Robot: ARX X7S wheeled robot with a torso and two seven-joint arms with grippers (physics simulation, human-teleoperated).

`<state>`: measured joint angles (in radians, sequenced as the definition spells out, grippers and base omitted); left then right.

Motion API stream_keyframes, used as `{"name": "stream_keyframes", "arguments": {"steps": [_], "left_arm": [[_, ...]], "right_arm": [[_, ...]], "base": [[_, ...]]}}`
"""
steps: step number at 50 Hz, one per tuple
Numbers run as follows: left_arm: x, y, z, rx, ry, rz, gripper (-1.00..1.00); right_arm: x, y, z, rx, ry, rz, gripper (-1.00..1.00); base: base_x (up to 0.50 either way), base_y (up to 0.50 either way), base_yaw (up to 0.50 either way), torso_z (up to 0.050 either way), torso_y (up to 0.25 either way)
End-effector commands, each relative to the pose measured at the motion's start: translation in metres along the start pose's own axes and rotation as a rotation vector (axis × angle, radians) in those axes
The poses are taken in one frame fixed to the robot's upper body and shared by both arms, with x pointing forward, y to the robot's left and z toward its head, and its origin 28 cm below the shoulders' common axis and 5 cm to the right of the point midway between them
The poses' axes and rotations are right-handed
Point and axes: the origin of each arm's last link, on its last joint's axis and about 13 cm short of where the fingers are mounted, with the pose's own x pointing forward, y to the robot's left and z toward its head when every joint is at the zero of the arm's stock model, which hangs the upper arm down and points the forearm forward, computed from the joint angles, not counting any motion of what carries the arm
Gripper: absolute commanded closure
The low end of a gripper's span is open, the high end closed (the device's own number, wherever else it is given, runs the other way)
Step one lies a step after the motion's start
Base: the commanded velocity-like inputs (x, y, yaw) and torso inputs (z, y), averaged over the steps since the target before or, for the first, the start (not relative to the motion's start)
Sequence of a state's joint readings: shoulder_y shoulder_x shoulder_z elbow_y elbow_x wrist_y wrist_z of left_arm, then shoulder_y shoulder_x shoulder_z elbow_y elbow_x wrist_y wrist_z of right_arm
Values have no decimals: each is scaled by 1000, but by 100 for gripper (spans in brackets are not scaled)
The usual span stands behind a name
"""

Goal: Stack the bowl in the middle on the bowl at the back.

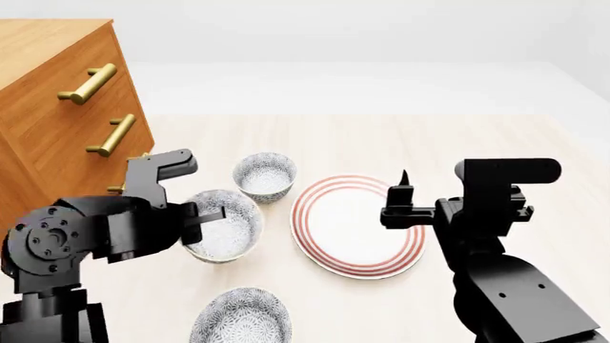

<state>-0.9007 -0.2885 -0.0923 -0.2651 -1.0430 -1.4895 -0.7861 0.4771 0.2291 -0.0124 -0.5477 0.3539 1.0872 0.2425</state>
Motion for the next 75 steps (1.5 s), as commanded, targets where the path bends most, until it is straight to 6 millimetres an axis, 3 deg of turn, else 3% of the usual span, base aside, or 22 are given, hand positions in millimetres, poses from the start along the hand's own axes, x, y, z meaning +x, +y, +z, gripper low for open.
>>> {"name": "stream_keyframes", "arguments": {"steps": [1, 16, 35, 56, 75], "left_arm": [[-58, 9, -6, -4, -50, -79, 100], [-118, 26, -26, -48, -74, -124, 100], [-145, 30, -74, 33, -8, -160, 100], [-145, 24, -86, 81, 6, -194, 100], [-131, 17, -91, 116, -13, -174, 100]], "right_arm": [[-7, 4, 2, -2, -11, 4, -100], [-21, 13, 3, 3, -37, 23, -100], [-43, 14, 0, 16, -62, 18, -100], [-51, 10, 0, 18, -69, -5, -100], [-56, 5, -3, 25, -66, -25, -100]], "base": [[0, 0, 0, 0, 0], [0, 0, 0, 0, 0], [0, 0, 0, 0, 0], [0, 0, 0, 0, 0], [0, 0, 0, 0, 0]]}}
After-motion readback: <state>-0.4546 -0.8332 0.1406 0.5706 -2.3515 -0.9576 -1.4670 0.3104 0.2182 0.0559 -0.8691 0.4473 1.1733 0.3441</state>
